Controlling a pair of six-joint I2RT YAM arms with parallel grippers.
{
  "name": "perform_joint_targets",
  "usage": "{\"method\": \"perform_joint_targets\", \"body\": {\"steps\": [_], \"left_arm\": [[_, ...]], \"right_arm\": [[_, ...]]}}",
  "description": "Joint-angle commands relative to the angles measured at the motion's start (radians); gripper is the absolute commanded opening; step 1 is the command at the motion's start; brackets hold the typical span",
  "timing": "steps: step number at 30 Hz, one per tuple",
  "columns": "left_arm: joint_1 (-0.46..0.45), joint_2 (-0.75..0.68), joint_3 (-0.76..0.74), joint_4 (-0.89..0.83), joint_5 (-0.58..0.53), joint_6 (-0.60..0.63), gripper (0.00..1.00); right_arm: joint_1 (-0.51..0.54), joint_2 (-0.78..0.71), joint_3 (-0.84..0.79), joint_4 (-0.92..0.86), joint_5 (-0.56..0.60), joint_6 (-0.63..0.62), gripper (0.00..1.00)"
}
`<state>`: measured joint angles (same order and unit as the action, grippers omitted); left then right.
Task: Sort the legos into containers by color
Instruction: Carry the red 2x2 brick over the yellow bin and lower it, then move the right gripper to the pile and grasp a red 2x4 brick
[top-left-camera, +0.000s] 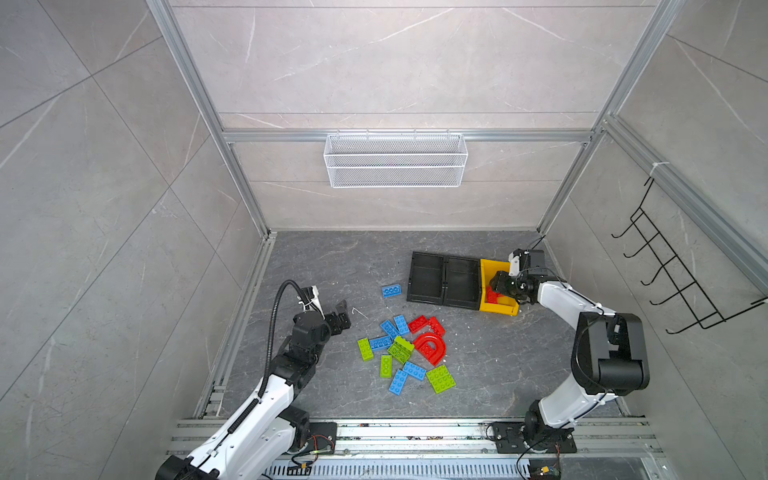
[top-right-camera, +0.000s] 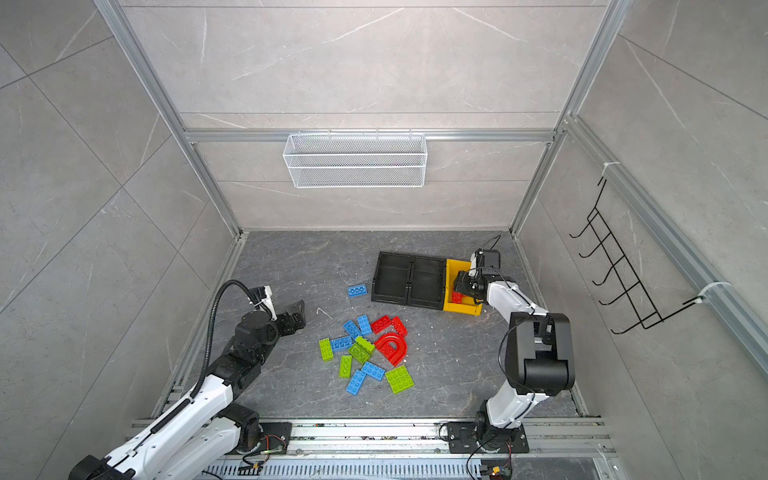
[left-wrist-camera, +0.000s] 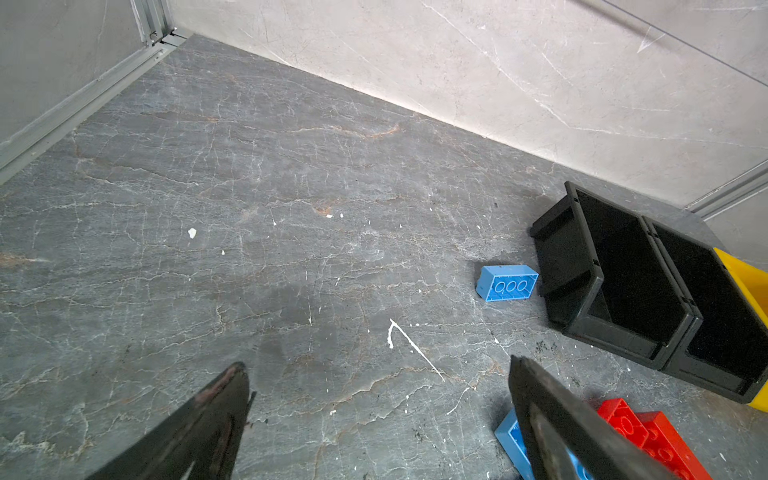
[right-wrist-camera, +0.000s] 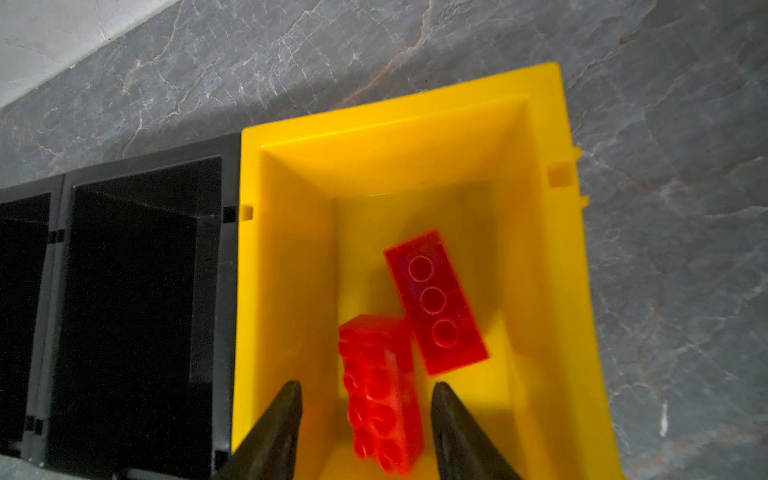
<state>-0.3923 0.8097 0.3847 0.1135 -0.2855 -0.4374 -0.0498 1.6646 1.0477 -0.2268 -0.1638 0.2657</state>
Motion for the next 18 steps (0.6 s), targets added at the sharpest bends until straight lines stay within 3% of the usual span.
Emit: {"method": "perform_joint_targets", "body": {"steps": [1, 5, 11, 16, 18], "left_arm": [[0.003, -0.021, 0.008, 0.033, -0.007, 0.016, 0.99], [0.003, -0.03, 0.009, 0.028, -0.004, 0.017, 0.99], [0.003, -0.032, 0.003, 0.034, -0.016, 0.019, 0.99], [0.003, -0.011, 0.01, 0.039, 0.007, 0.021, 0.99], [0.003, -0.012, 0.014, 0.036, 0.008, 0.023, 0.99]], "right_arm": [[0.004, -0.061, 0.031, -0.015, 0.01, -0.007, 0.56], [0.059, -0.158, 0.028, -0.066, -0.02, -0.017, 0.56], [0.313, -0.308, -0.013, -0.18, 0.062, -0.038, 0.56], [0.497, -0.288, -0.058, -0.182, -0.026, -0.024, 0.57], [0.549, -0.257, -0.065, -0.177, -0.012, -0.018, 0.57]]}}
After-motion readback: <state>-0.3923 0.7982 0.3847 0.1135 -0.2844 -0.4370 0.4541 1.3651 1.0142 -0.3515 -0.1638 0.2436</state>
